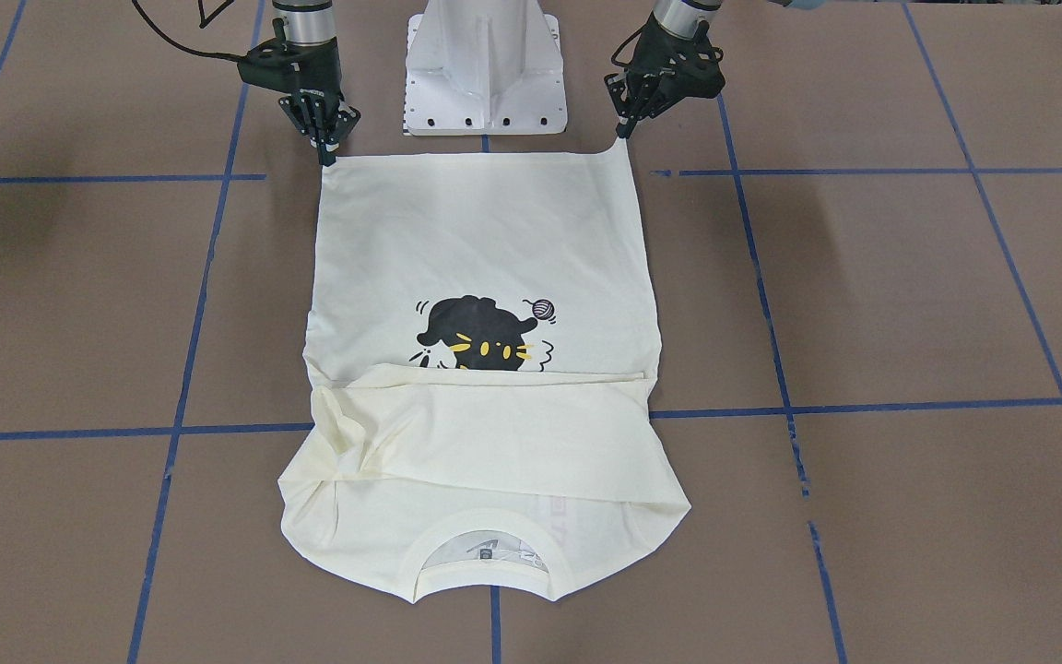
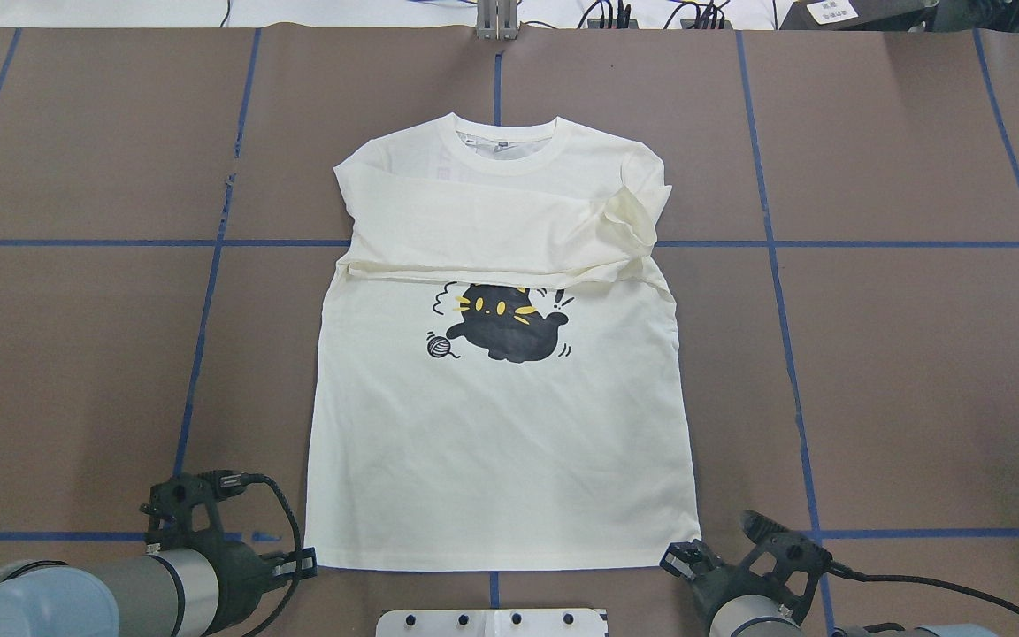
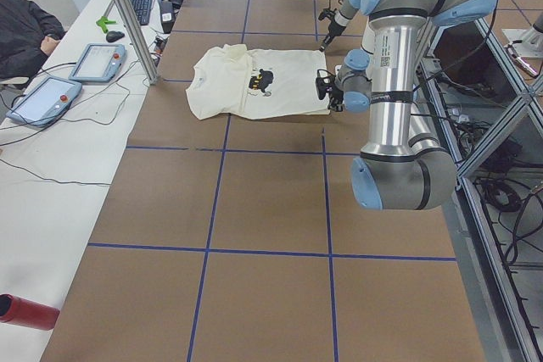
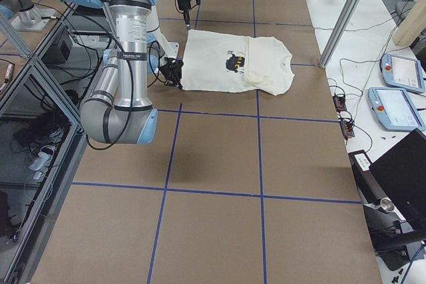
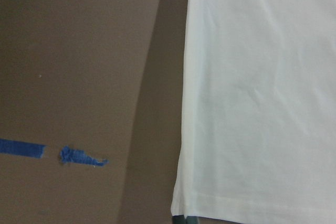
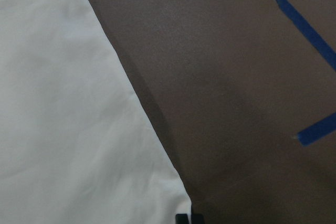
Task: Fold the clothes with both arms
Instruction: 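Grasp both hem corners with the left and right grippers, then lift the hem with both grippers and fold it toward the collar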
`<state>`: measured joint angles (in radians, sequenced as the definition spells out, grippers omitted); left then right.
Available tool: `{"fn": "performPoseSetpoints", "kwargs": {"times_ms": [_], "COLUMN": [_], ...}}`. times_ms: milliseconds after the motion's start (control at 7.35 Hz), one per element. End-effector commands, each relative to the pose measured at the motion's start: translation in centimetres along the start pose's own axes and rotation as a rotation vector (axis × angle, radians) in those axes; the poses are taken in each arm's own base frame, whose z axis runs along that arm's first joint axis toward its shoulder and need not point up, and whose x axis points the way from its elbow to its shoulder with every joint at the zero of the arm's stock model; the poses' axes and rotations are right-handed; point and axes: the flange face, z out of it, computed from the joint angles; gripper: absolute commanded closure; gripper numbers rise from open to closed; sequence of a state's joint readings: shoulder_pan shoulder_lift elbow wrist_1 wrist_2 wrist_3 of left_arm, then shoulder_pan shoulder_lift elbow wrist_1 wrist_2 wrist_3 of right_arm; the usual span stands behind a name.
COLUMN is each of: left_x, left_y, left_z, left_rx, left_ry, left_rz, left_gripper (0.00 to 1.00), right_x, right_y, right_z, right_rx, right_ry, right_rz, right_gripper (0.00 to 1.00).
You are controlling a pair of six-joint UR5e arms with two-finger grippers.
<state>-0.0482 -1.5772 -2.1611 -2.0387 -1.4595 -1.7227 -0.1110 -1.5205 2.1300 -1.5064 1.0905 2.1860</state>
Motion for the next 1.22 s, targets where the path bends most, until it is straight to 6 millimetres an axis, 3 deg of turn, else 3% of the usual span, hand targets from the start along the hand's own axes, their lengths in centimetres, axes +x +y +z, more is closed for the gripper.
{"fn": "performPoseSetpoints", "kwargs": {"times_ms": [0, 136, 408, 544, 817, 1089], "left_x": [1.1, 2.3, 4.5, 4.6, 4.8, 4.9], "left_y": [-0.1, -0.1, 0.5, 0.4, -1.4, -5.4], "left_z": [-2.2, -5.5, -17.8, -21.4, -21.8, -21.6], "left_rx": [-0.008, -0.017, -0.157, -0.203, -0.164, -0.068], "left_ry": [0.039, 0.030, 0.004, 0.006, 0.013, 0.018], "left_rz": [-0.005, -0.002, 0.003, 0.003, 0.006, 0.116], "left_gripper": [1.00, 1.00, 1.00, 1.00, 1.00, 1.00], "right_x": [-1.3, -2.0, -1.8, -2.9, -5.4, -8.8], "right_y": [-2.3, -4.0, -7.5, -8.6, -10.5, -13.4], "right_z": [-3.0, -7.2, -18.6, -20.8, -21.4, -20.8], "right_rx": [-0.017, -0.022, -0.135, -0.166, -0.175, -0.115], "right_ry": [-0.037, -0.028, -0.003, -0.001, 0.002, -0.038], "right_rz": [0.019, -0.002, -0.036, -0.013, -0.009, -0.031], "right_gripper": [1.00, 1.00, 1.00, 1.00, 1.00, 1.00]}}
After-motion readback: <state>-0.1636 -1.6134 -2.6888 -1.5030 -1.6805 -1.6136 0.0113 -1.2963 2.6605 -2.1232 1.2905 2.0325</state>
